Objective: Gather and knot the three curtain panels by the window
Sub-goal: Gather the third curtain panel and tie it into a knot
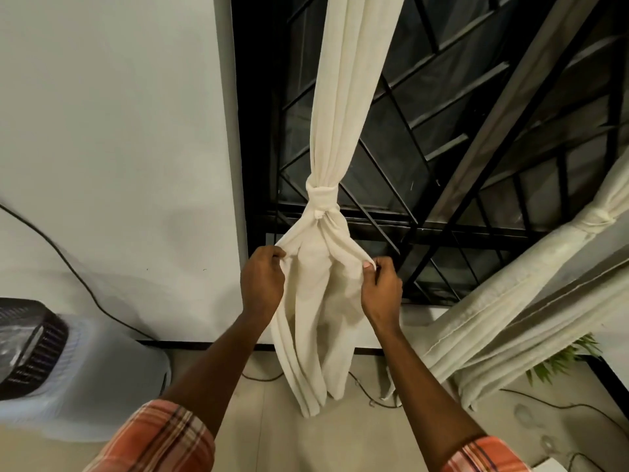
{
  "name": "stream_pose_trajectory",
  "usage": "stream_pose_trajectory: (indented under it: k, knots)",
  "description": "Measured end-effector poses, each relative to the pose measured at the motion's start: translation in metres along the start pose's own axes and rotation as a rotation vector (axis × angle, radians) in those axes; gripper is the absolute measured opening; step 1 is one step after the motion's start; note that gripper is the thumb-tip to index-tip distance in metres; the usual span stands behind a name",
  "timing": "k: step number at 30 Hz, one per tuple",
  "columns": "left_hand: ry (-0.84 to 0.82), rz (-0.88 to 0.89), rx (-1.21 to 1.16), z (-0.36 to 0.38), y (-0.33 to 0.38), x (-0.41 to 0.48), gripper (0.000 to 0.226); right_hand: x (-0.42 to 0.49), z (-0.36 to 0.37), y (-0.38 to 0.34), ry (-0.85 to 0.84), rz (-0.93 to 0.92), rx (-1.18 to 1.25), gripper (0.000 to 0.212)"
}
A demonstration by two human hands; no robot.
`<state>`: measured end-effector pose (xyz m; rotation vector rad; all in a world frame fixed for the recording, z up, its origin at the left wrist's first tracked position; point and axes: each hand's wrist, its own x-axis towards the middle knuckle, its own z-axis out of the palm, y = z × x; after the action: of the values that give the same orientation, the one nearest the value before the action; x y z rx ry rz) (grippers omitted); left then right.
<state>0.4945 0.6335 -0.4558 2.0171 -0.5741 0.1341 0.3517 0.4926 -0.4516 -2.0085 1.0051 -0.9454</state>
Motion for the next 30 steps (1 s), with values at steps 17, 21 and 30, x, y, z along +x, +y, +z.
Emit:
stream_pose_trajectory:
  k: [17,21,30]
  knots:
    - [-0.089,-0.04,0.251,0.032,0.002,-0.022,0.035,-0.003,-0.007,0.027,0.117,-0.03,-0.234,0.017]
    - [-0.048,-0.07,0.248,0.037,0.003,-0.021,0.039,0.005,-0.022,0.026,0.274,0.037,-0.186,0.035]
    - [-0.333,-0.009,0.355,0.077,0.023,-0.032,0.058,-0.009,-0.011,0.043,-0.21,-0.131,-0.232,0.016]
